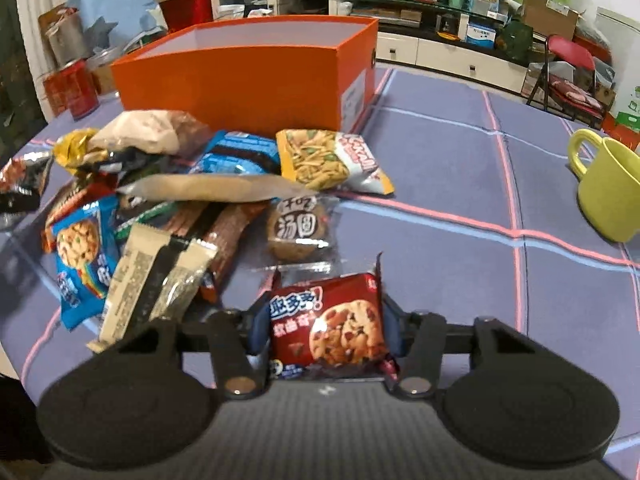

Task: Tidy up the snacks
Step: 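Release the chip bag into the orange box while the right tool drops the cookie packet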

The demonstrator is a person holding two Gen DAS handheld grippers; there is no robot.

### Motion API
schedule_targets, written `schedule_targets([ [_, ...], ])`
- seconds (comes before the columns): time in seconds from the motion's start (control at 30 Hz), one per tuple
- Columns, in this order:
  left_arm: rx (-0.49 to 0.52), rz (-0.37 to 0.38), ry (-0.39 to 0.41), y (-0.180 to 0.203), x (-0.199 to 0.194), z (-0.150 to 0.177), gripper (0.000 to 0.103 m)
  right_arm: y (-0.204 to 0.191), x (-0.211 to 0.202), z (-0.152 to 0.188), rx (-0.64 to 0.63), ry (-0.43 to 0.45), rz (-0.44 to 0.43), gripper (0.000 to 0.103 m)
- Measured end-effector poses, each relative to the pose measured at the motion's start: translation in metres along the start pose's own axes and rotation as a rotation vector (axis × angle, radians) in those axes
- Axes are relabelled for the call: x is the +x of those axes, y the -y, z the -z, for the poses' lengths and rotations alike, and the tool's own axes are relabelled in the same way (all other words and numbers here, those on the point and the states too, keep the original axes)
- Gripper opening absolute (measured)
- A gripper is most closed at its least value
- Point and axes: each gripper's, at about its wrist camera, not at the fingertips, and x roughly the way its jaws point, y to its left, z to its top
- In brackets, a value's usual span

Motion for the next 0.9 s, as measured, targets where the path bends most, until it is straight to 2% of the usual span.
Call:
schedule_targets([
  [0.07,-0.002,-0.003,0.019,-0.001,-0.008,0.0,0.032,-0.004,-0.006,0.002,-0.025,0.008,0.046,0.053],
  [0.27,0.017,-0.025,0.075,0.007,-0.036,0.004,0.032,-0.016,-0.033,0.002,-0.056,0.061,0.109,0.053],
  [0.43,0.036,-0.06,0.136,0.016,-0.063,0.01,0.032,-0.022,-0.06,-0.006,-0.02,0.146,0.091,0.053],
  [0.57,0.028,-0.037,0.166,0.021,-0.071,-0.002,0.032,-0.034,-0.069,-0.015,-0.021,0.188,0.056,0.053],
  [0.73,0.013,-0.003,0.187,0.029,-0.061,-0.047,0.032,-0.046,-0.071,-0.052,-0.034,0.247,0.02,0.053],
  [0.9,0.064,-0.031,0.242,0.054,-0.024,-0.133,0.033,-0.048,-0.05,-0.126,-0.014,0.307,-0.016,0.053],
])
